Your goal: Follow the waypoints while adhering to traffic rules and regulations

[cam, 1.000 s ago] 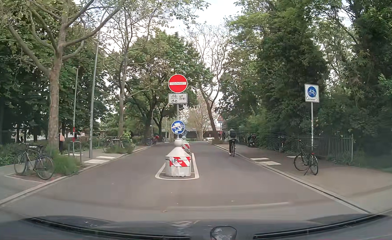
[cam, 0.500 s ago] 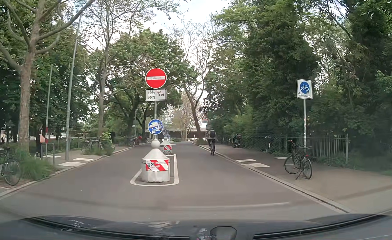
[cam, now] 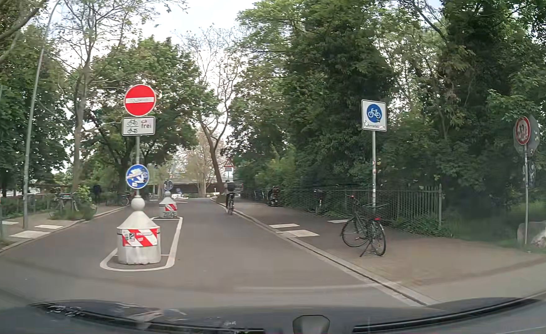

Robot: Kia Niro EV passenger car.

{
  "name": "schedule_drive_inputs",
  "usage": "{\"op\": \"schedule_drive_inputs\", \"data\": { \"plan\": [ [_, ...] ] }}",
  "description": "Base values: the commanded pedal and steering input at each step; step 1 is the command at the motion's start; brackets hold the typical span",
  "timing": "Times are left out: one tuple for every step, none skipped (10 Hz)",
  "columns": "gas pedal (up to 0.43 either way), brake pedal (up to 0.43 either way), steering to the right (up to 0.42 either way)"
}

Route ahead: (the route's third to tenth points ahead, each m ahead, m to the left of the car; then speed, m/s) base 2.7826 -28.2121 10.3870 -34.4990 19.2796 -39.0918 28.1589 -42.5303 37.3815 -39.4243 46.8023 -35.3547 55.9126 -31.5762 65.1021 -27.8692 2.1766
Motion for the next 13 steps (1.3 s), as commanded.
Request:
{"op": "schedule_drive_inputs", "data": {
  "plan": [
    [0.118, 0.0, 0.776],
    [0.118, 0.0, 0.808],
    [0.118, 0.0, 0.827],
    [0.0, 0.0, 0.838],
    [0.0, 0.012, 0.833],
    [0.0, 0.201, 0.822],
    [0.0, 0.341, 0.814],
    [0.0, 0.366, 0.817],
    [0.0, 0.354, 0.825],
    [0.0, 0.299, 0.829],
    [0.0, 0.28, 0.829],
    [0.0, 0.28, 0.83],
    [0.0, 0.268, 0.831]
  ]
}}
